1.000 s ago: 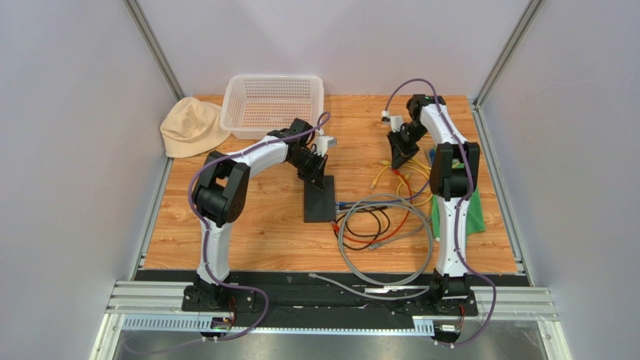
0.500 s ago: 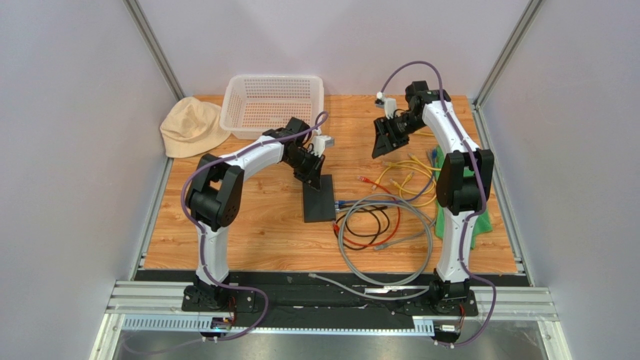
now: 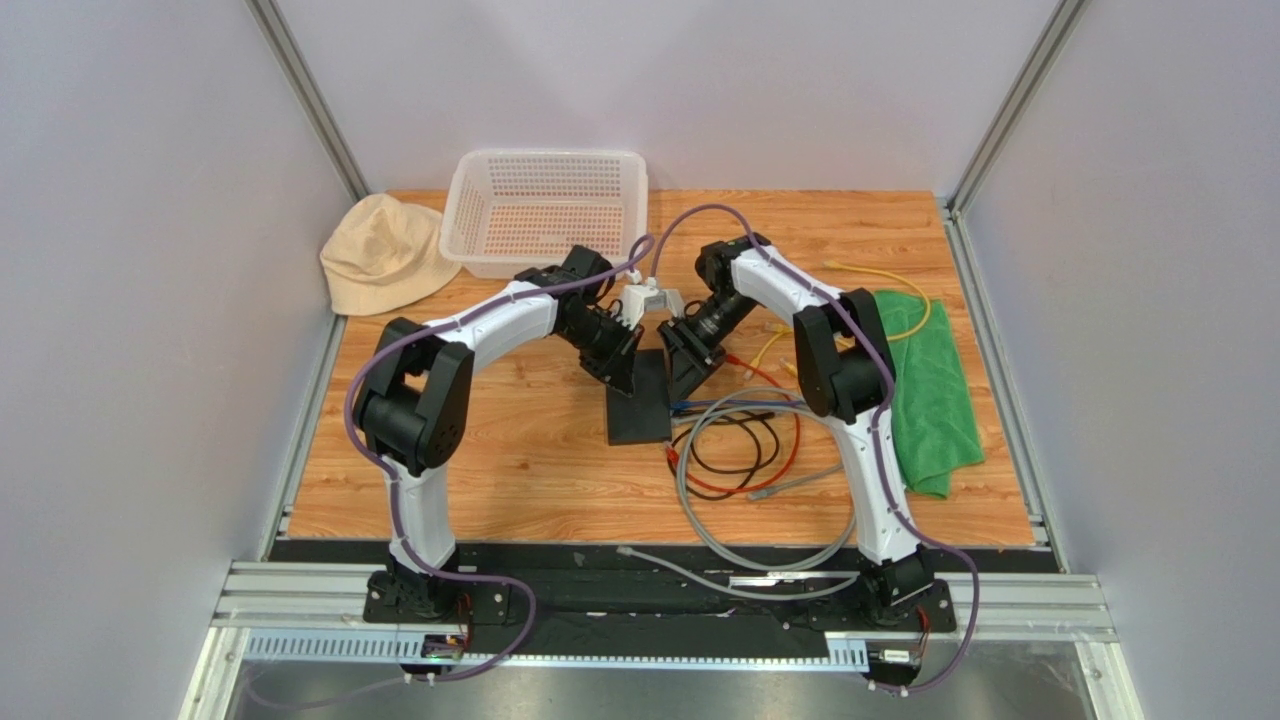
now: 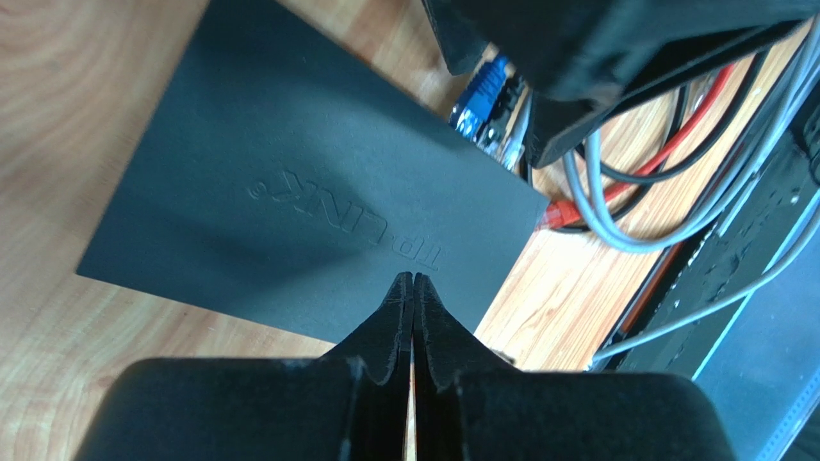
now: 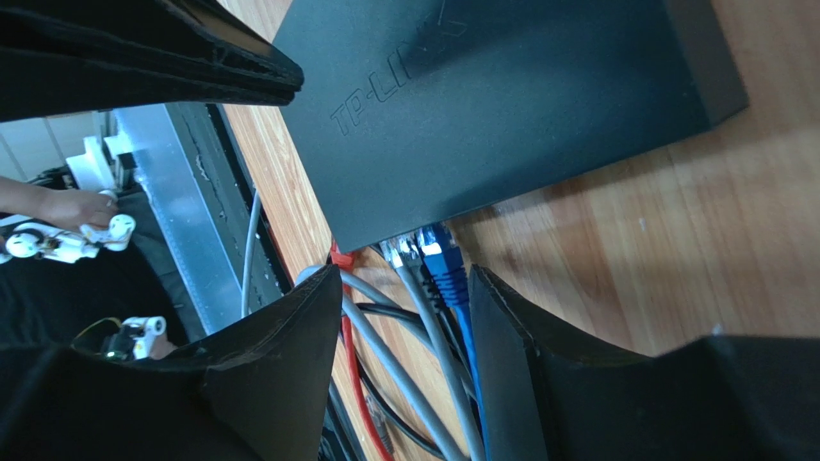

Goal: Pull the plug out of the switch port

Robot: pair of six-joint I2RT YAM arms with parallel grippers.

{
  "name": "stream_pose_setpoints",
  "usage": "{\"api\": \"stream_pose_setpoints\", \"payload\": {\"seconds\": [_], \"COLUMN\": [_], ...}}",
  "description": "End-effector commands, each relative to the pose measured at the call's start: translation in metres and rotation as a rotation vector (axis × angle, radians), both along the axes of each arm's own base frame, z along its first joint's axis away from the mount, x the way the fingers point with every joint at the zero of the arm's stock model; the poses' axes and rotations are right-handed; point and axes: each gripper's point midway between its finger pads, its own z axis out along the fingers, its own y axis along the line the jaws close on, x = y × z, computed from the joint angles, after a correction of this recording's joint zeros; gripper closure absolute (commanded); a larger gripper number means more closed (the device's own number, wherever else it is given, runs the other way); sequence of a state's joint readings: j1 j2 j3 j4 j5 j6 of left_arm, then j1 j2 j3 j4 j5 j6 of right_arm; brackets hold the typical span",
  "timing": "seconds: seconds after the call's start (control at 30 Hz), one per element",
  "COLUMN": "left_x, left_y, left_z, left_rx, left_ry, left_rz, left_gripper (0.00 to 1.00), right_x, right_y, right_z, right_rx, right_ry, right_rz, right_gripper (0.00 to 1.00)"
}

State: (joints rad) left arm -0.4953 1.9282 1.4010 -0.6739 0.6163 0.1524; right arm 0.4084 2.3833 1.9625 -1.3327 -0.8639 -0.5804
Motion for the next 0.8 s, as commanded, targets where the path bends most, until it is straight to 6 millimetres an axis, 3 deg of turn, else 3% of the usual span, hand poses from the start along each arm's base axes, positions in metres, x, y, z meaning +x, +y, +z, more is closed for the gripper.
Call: {"api": "stream_pose_setpoints", "payload": {"seconds": [0.0,0.27,0.77], "left_x": [-0.001,-0.001,-0.005], "left_y": [0.002,0.006,0.001], "left_z": [-0.001,-0.014,-0.018], "left_rx": [0.0,0.038,0.055], "left_ry": [-0.034,-0.025,-0.023], "left_rz": [-0.05,-0.055,-0.069], "left_gripper": [1.0,1.0,1.0], "right_x": [-0.004,-0.006,-0.016], "right_y": [-0.005,-0.003,0.004], "right_z": [0.006,-0.016,-0.037], "right_rx": [0.029,0.008,-0.024], "right_ry": [0.071,0.134,0.167], "right_rz": [-0.012,-0.024,0.012], "right_gripper": [0.45,0.48,0.54]}}
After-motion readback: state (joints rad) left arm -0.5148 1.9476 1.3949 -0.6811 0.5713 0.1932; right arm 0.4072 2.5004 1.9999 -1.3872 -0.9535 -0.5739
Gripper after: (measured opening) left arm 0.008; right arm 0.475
